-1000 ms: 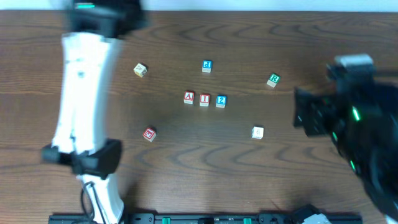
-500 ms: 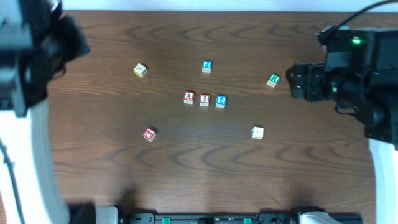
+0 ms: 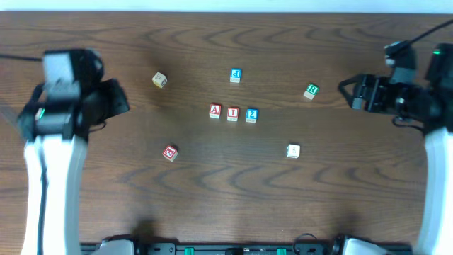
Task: Spell out Ai2
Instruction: 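Bring both grippers down to either end of the 'A I 2' row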
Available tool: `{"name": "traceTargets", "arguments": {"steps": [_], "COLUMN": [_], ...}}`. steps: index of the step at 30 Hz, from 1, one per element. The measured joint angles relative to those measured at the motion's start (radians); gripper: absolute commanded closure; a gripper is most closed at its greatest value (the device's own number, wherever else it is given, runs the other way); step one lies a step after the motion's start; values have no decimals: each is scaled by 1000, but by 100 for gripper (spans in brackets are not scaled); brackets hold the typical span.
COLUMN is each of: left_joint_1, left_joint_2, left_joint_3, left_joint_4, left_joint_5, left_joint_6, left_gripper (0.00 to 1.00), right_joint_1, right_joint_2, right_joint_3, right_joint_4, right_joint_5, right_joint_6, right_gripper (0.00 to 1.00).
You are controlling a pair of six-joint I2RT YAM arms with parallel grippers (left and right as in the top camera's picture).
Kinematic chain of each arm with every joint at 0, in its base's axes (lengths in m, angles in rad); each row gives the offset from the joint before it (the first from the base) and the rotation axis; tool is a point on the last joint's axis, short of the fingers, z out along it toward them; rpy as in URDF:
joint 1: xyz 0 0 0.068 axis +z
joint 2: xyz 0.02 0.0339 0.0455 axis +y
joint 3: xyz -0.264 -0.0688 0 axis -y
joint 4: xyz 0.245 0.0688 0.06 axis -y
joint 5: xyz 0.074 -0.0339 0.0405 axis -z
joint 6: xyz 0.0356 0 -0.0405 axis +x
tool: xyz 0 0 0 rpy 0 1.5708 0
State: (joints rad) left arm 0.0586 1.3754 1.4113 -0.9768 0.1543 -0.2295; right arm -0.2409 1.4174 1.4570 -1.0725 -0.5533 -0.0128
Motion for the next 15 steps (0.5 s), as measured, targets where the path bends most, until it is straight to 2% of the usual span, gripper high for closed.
{"name": "traceTargets", "arguments": {"steps": [1,6,7,8,9,15], "left_joint_1": [-2,-35,-49,-67,-85,-218], "left_joint_2": [61,301,339,377,404,520], "left_joint_3": [-2,-11,-13,-13,-13,-13], "left_joint_4": [8,61,75,92,109,225], "left_joint_5": [34,172,193,211,225,271], "left_joint_6": [3,5,2,-5,-12,-84], "left_gripper": [63,79,84,91,95,94], "right_joint_1": [4,58,73,93,111,217], "right_joint_2": [44,239,274,312,343,473], "right_joint_3": [-9,-16,-16,-17,-18,-19], "right_joint_4": [1,6,8,11,16,71], "right_joint_5": [-25,-98,-109,-119,-127,-153], "right_joint_6": [2,27,30,37,39,52], "right_gripper": [30,82,93,99,99,99]}}
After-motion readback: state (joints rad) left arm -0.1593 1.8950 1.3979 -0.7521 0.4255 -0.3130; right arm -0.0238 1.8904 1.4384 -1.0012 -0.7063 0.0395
